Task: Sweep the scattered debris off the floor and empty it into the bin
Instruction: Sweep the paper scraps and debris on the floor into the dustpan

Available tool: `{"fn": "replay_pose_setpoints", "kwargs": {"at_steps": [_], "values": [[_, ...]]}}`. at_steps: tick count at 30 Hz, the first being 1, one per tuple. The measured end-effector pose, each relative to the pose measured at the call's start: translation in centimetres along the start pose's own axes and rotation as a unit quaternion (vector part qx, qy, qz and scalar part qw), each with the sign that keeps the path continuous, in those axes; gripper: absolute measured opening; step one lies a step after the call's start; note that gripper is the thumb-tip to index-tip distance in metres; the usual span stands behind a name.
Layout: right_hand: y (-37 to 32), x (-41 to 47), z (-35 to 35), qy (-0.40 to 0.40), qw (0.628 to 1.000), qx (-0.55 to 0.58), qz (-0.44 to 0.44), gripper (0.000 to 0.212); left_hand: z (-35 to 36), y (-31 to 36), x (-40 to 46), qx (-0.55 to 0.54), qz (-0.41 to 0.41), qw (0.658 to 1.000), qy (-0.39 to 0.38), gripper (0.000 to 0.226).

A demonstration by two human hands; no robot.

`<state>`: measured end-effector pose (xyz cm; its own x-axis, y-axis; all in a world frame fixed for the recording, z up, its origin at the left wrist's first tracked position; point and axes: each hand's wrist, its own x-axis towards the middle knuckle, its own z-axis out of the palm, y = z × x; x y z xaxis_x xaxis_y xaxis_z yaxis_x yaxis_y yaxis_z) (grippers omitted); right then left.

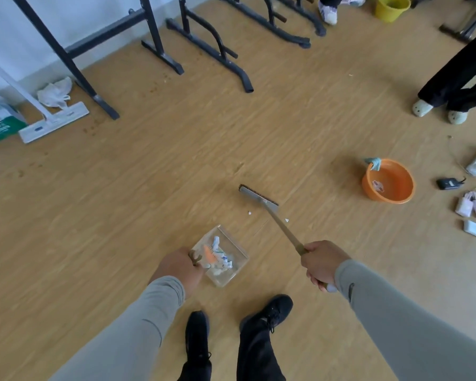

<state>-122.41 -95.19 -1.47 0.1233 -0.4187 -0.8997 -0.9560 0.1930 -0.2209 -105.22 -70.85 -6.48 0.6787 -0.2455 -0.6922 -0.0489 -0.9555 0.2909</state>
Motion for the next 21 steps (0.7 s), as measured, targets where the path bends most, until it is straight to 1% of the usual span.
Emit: {"fn": "replay_pose_setpoints", "kwargs": {"at_steps": [2,5,6,9,11,14,16,18,21], "values": [[-0.2,1.6,0.6,-0.011,0.998,-0.058,-0.004,0.035,0.2,0.3,0.1,0.005,-0.002,1.000,0.004,0.005],[0.5,0.9,1.7,-0.024,0.987,-0.157,-0.035,0.033,0.4,0.6,0.4,0.010,-0.003,1.000,0.017,0.002],[1.0,0.2,1.9,-0.039,0.983,-0.177,-0.034,0.032,0.3,0.7,0.5,0.011,-0.002,1.000,0.016,0.005],[2.4,-2.2,-0.6,-0.094,0.984,-0.151,0.008,0.031,0.0,0.7,0.5,0.005,0.000,1.000,0.005,0.011],[3.3,-3.4,-3.9,-0.099,0.987,-0.128,0.005,0.033,-0.2,0.7,0.4,-0.001,0.001,1.000,0.001,0.013],[4.6,-4.7,-7.6,-0.093,0.993,-0.069,0.014,0.044,-0.1,0.5,0.1,0.002,0.002,1.000,-0.001,0.014],[5.0,-4.9,-7.0,-0.076,0.995,-0.061,0.014,0.049,0.1,0.5,0.1,0.004,0.006,1.000,0.000,0.012],[4.9,-4.1,-4.6,-0.058,0.996,-0.068,0.004,0.050,0.1,0.6,0.0,0.004,0.011,1.000,0.002,0.010],[4.2,-2.4,-0.6,-0.048,0.991,-0.127,-0.013,0.047,-0.1,0.4,-0.3,0.001,0.012,1.000,0.005,0.014]]}}
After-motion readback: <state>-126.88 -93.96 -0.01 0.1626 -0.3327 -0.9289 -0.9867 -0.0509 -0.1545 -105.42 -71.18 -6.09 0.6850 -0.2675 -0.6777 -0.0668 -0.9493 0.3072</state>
